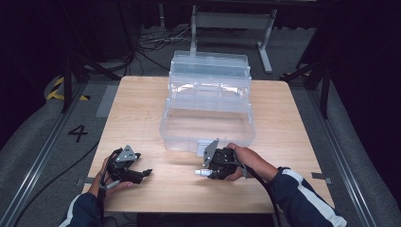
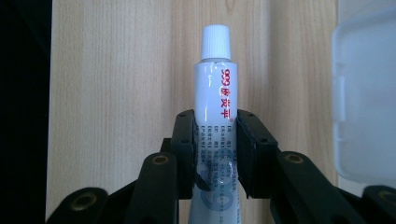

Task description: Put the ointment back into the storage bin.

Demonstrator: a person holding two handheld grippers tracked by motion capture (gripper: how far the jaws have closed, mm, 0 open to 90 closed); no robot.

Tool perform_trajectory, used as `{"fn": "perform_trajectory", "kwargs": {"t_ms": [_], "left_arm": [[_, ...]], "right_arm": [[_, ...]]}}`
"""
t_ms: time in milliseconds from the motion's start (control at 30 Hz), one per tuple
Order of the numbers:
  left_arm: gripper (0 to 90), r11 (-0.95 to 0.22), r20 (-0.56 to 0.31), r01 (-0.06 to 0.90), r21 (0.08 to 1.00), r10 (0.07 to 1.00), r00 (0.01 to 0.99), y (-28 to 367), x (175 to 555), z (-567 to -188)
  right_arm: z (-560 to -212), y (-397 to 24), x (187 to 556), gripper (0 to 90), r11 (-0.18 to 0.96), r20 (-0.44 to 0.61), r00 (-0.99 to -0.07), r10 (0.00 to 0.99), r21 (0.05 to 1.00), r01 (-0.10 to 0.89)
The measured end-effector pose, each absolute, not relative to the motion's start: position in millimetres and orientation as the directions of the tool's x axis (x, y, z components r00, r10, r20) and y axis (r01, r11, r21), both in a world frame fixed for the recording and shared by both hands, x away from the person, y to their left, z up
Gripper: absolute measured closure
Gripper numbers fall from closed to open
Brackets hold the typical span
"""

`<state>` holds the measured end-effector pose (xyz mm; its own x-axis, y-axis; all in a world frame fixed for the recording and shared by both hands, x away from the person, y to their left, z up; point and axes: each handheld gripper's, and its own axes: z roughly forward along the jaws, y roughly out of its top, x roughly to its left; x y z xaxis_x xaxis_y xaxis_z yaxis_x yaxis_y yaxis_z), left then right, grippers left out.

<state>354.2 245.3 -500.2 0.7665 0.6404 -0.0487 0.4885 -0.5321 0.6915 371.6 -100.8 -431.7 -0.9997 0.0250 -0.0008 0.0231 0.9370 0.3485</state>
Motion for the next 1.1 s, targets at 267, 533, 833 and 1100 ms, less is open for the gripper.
{"fn": "perform_trajectory", "kwargs": {"t_ms": [267,533,833,1100], "left_arm": [[21.0,-0.534,-0.047,0.488,0.691,0.640,0.767,245,355,-500],[21.1,-0.533,-0.043,0.490,0.690,0.645,0.763,245,355,-500],[21.4,-0.530,-0.043,0.492,0.691,0.648,0.760,245,354,-500],[21.4,-0.531,-0.043,0.490,0.691,0.647,0.761,245,354,-500]], "right_arm": [[-422,-113,372,70.8,0.934,-0.023,-0.999,0.043,0.355,0.032],[-410,-123,370,70.8,0.927,-0.039,-0.998,0.039,0.375,0.022],[-394,-125,376,70.7,0.921,-0.066,-0.996,0.058,0.390,0.027],[-371,-132,384,70.7,0.918,-0.079,-0.994,0.073,0.394,0.036]]}}
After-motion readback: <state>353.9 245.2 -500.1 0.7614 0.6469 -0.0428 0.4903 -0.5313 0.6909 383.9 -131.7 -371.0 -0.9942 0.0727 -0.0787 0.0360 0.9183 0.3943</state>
